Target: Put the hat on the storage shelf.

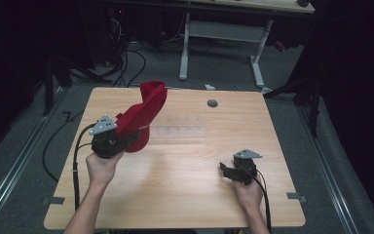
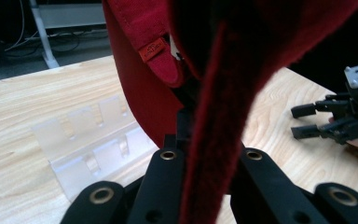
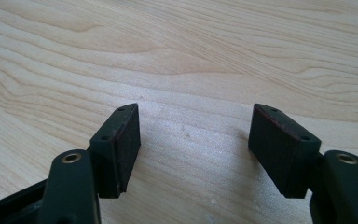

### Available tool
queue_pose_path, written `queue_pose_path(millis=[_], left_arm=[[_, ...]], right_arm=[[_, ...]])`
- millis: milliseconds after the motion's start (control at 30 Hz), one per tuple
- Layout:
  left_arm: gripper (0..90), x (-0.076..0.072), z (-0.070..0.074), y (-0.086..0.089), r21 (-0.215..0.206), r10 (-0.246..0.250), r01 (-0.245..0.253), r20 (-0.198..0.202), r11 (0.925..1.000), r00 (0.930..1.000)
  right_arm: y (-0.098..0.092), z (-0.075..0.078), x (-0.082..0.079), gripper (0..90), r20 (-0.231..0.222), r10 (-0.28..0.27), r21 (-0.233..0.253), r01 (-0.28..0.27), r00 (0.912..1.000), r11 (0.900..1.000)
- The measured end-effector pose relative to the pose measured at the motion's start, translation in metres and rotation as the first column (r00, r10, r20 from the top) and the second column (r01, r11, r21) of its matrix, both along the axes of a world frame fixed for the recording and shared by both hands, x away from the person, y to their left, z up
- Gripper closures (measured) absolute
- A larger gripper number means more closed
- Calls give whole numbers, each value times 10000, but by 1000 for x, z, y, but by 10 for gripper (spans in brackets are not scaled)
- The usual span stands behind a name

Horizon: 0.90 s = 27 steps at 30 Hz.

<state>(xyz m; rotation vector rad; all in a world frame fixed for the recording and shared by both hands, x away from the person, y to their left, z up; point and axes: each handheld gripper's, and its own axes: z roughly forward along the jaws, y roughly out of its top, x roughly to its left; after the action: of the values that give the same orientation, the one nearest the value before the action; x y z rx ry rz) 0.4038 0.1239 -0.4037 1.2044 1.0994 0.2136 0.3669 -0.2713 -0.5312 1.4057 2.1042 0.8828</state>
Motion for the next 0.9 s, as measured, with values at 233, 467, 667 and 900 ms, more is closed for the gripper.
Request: queue_pose_path(millis=[233,467,667,900], left_arm=[[851,17,5,1,-87,147,-146,146,9999,9998],[851,37,3,7,-177,576,-574,140,9982,9982],[851,53,-1,10,-128,1141,-1139,120,9934,9934],[850,72,-13,20,-160,1674,-1674,-39,9858,9859]], right_arm=[[0,0,0,336,-6,29,-6,-29,10000,10000],[1,0,0,336,-9,25,-4,-25,10000,10000],[1,0,-1,335,-22,13,8,-13,10000,10000],[1,0,-1,333,-30,14,15,-14,10000,10000]])
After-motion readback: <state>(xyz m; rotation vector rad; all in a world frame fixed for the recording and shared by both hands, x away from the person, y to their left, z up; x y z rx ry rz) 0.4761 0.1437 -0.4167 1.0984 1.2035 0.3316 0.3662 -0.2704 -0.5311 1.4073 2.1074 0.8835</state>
